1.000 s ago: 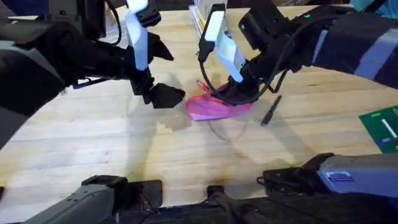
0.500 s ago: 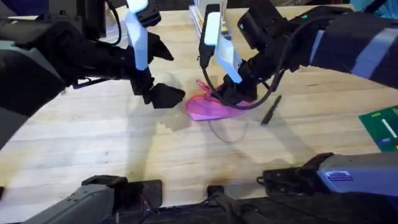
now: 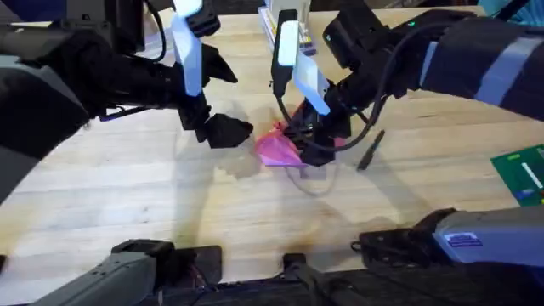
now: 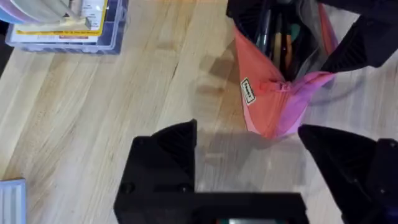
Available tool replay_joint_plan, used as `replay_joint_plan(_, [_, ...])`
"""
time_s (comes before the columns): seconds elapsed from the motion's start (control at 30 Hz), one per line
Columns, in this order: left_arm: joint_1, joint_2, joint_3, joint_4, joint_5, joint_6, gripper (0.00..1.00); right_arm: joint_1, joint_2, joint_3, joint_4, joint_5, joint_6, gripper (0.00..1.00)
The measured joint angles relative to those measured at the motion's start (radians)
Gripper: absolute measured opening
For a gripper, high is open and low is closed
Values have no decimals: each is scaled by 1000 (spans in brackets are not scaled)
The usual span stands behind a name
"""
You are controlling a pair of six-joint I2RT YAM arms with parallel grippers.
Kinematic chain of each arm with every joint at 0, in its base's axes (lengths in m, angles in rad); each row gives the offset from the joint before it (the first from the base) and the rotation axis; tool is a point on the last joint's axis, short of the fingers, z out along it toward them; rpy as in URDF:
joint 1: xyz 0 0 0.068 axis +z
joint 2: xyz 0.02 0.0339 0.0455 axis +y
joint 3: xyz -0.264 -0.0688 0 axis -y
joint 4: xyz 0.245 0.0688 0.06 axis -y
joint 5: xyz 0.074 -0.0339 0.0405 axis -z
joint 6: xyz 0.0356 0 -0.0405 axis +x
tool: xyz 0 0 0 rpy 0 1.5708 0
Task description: Unzip the bag, pick up the pens from the table one at a time and place them inside, then zip the bag closed.
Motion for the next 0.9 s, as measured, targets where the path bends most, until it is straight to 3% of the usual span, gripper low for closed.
replay_joint_plan(0.4, [0,0,0,0,0,0,994,0,-39,0,10,4,28,998])
replay_joint_plan(0.8, [0,0,0,-31,0,0,994,0,-425,0,-139,-2,52,998])
replay_joint_plan(0.9, [0,0,0,-31,0,0,994,0,-514,1,-197,44,54,998])
